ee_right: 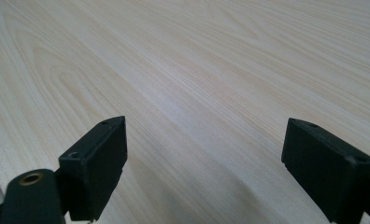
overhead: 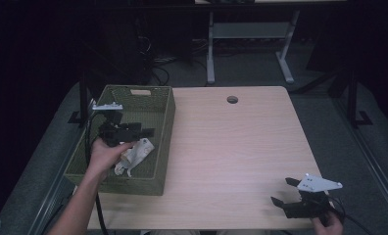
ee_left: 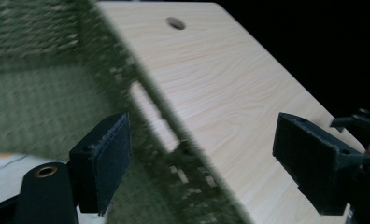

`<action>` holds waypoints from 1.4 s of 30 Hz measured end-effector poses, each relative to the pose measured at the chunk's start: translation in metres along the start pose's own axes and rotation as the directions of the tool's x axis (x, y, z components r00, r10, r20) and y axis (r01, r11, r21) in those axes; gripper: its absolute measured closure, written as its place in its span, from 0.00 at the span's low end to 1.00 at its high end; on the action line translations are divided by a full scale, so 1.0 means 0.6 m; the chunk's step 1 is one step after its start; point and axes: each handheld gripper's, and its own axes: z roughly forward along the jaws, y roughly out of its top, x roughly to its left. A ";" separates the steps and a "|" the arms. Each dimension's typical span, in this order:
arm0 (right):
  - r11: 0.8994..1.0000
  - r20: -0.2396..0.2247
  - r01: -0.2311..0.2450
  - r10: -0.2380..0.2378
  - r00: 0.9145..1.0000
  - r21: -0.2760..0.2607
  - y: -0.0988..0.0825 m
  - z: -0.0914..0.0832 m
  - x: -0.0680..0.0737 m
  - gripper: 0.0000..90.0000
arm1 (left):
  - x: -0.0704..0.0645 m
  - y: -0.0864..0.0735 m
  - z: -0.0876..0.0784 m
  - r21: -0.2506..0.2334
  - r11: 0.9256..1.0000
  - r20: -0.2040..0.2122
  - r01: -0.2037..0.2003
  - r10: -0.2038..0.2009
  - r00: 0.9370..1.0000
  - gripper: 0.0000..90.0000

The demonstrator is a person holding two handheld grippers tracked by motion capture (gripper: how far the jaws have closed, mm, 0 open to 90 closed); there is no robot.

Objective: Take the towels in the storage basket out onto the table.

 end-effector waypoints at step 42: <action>0.999 -0.014 0.032 -0.032 0.999 -0.008 0.004 -0.001 0.008 0.16 | 0.093 -0.053 0.095 0.581 0.807 -0.398 0.109 0.165 0.902 0.50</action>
